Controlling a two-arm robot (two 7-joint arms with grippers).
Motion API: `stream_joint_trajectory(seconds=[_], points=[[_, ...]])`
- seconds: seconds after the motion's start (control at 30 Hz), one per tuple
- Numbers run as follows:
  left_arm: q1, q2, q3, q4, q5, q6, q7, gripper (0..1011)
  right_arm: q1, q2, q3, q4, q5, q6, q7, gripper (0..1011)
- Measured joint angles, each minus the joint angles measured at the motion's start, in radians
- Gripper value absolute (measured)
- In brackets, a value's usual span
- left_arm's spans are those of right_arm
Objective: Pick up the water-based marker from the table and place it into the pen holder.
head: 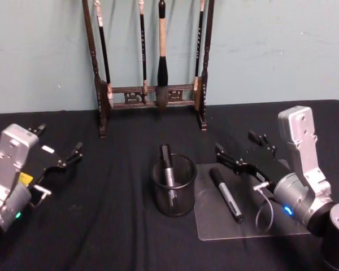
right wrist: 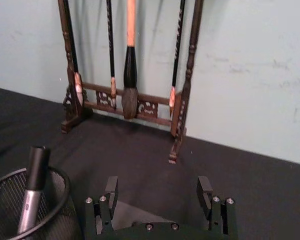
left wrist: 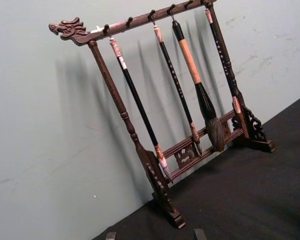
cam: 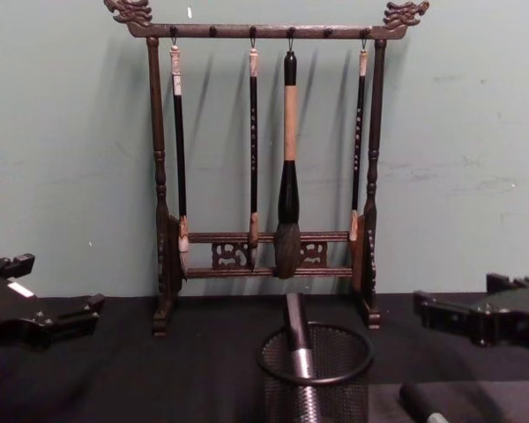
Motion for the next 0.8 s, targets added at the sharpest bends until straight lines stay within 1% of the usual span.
stream_joint_trajectory(seconds=[0.37, 0.6, 0.8], points=[[0.000, 0.000, 0.000, 0.000, 0.000, 0.000, 0.000, 1009, -0.018, -0.018, 0.001, 0.015, -0.014, 0.071, 0.014, 1002], [0.000, 0.000, 0.000, 0.000, 0.000, 0.000, 0.000, 1009, -0.023, -0.022, 0.001, 0.025, -0.017, 0.087, 0.021, 1002], [0.000, 0.000, 0.000, 0.000, 0.000, 0.000, 0.000, 1009, -0.020, -0.028, -0.003, 0.051, -0.025, 0.090, 0.029, 1002]])
